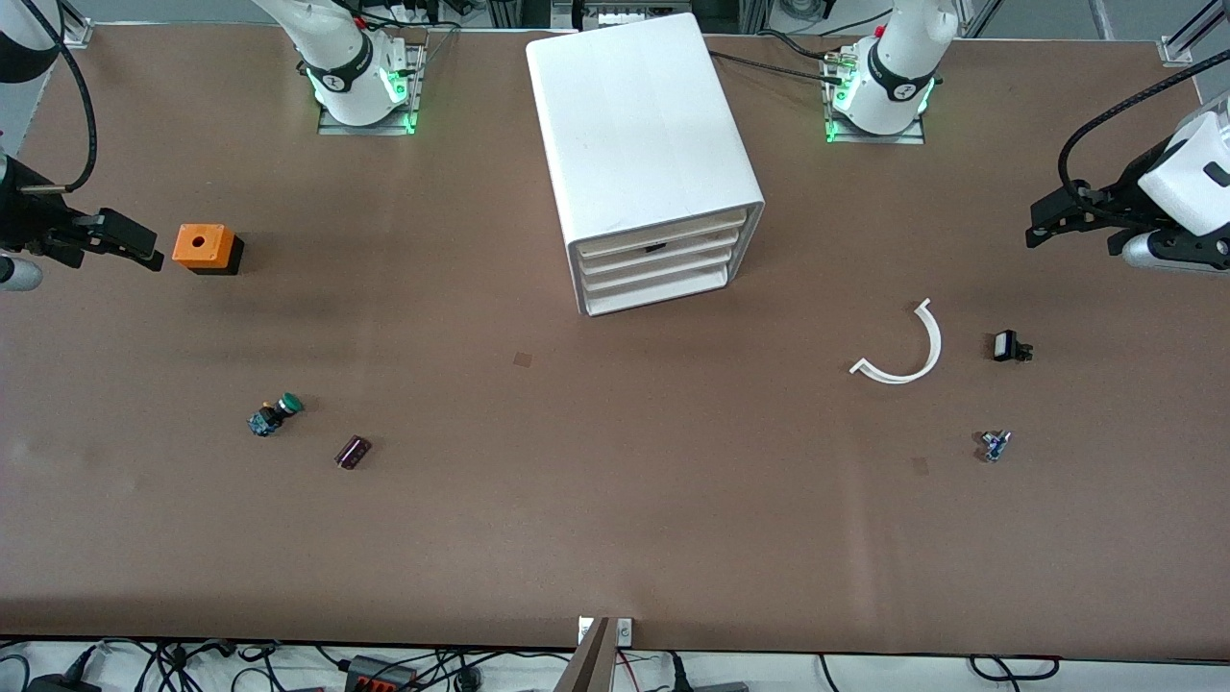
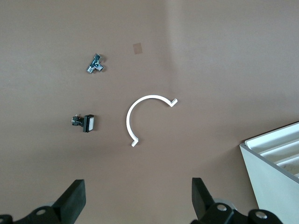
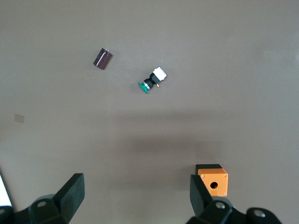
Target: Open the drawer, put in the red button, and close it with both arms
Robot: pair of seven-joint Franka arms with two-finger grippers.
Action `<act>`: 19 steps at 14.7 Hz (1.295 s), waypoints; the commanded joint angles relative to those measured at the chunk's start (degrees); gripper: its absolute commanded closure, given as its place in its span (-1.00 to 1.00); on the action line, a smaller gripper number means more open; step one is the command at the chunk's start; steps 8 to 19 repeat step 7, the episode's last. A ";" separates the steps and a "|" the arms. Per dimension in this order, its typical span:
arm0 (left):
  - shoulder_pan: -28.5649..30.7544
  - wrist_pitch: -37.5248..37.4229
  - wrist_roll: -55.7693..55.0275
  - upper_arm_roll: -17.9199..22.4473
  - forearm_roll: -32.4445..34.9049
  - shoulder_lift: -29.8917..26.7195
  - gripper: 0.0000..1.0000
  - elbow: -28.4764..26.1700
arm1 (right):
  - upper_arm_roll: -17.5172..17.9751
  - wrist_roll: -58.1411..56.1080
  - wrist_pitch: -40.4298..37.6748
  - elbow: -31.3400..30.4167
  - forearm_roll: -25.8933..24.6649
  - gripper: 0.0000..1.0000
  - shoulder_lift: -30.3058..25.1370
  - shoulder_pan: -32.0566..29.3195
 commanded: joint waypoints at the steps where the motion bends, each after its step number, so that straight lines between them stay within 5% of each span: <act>1: -0.57 0.92 0.72 0.07 1.18 -1.70 -1.00 -1.66 | 0.90 -0.19 0.66 -1.30 -0.94 -1.00 -1.34 -0.90; 19: -0.57 0.92 0.72 -0.02 0.91 -1.62 -1.00 -1.66 | 0.81 -0.19 0.40 -1.30 -0.94 -1.00 -1.43 -0.99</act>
